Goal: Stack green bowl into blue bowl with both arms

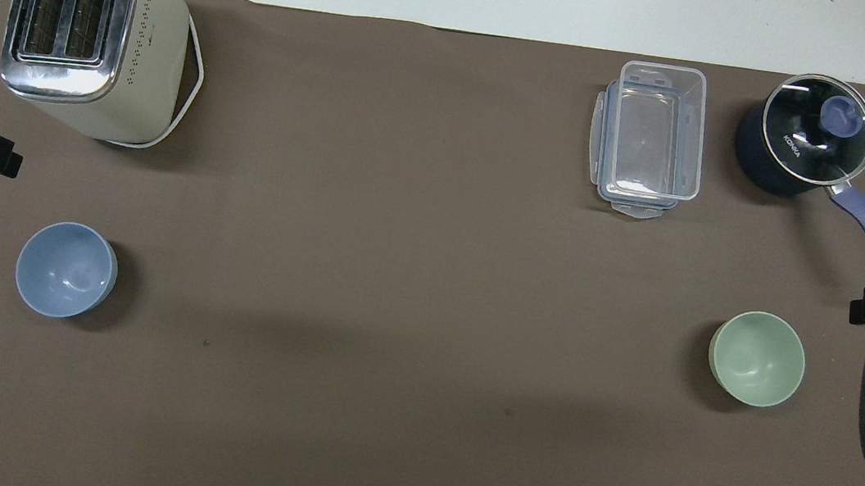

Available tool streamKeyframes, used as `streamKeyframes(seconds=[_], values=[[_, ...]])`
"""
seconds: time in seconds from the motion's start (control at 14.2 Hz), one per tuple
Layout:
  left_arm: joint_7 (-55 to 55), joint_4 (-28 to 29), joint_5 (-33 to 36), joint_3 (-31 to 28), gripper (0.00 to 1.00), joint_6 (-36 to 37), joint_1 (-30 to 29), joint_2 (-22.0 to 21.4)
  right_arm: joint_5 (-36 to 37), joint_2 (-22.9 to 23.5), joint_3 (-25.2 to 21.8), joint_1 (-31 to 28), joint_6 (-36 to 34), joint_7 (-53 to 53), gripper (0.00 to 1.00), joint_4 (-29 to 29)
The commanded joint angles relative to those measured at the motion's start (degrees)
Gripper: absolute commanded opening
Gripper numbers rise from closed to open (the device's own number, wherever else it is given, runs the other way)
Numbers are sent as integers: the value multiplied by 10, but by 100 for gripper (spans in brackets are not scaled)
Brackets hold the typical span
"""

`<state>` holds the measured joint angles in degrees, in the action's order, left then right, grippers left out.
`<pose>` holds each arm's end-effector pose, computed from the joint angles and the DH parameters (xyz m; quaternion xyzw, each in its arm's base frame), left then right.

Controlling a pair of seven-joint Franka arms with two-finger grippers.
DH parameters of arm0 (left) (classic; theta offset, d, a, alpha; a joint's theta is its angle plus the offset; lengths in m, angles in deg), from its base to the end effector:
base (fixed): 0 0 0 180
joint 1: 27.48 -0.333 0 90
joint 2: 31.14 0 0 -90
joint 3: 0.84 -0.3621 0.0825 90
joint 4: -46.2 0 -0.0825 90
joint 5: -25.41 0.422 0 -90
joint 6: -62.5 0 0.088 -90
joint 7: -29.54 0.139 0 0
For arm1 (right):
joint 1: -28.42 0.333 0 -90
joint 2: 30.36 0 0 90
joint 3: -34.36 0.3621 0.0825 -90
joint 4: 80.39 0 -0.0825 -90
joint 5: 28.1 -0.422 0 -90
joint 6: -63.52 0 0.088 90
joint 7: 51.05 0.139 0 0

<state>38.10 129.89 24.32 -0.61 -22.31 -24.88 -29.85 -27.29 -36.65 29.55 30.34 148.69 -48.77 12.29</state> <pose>0.5905 -0.0319 0.6730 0.9949 -0.1001 -0.0010 0.0096 0.5425 -0.0323 0.6698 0.9989 -0.0453 -0.0109 0.0024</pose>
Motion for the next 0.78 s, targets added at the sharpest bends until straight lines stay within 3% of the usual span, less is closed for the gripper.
streamKeyframes(seconds=[0.0, 0.7], values=[[-5, 23, 10, -2, 100, -11, 7, -17, 0, -7, -3, -1, -5, -7, 100, 7], [-5, 21, 9, -1, 100, -11, 7, -16, -3, -7, -4, -3, -12, 15, 100, 15]])
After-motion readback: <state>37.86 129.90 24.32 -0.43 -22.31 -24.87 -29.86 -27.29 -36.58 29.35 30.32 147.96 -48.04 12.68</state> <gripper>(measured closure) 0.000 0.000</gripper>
